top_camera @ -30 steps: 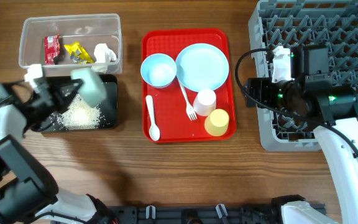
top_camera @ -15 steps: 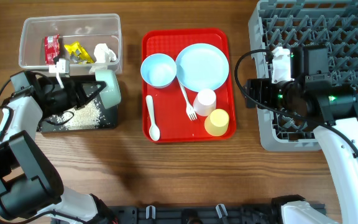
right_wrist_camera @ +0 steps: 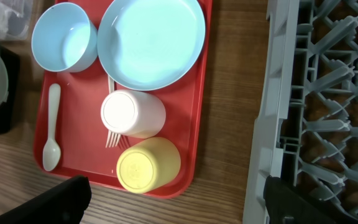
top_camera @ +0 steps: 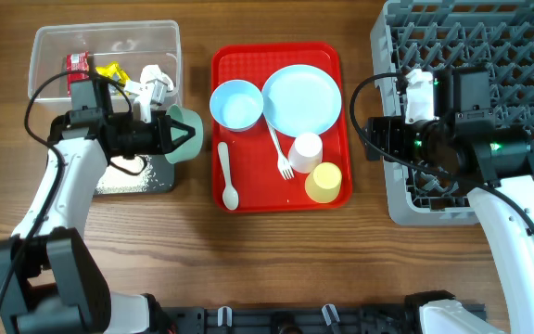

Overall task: Sort waste into correct bins and load items into the dishwasher rack
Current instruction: 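Return the empty green bowl to the red tray with the left gripper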

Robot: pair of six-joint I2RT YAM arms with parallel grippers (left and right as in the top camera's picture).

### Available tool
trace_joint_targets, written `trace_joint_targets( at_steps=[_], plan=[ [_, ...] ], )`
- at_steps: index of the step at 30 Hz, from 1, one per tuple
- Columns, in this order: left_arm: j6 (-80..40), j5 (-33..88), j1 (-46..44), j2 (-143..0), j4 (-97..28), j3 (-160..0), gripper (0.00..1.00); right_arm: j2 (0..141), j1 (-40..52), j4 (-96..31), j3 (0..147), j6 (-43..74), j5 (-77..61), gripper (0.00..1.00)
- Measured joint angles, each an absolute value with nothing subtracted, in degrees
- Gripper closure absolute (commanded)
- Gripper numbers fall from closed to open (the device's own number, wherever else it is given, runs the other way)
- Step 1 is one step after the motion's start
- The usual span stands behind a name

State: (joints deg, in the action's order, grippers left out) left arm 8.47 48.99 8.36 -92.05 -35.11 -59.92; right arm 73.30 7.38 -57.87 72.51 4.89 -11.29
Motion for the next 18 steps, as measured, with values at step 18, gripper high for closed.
trace_joint_targets(
  at_steps=[18],
  plan=[
    [5.4,9.7,-28.0,-84.3,-40.4,-62.2,0.96,73.3,7.4,-57.5,72.5,4.9,-11.3,0.05]
  ],
)
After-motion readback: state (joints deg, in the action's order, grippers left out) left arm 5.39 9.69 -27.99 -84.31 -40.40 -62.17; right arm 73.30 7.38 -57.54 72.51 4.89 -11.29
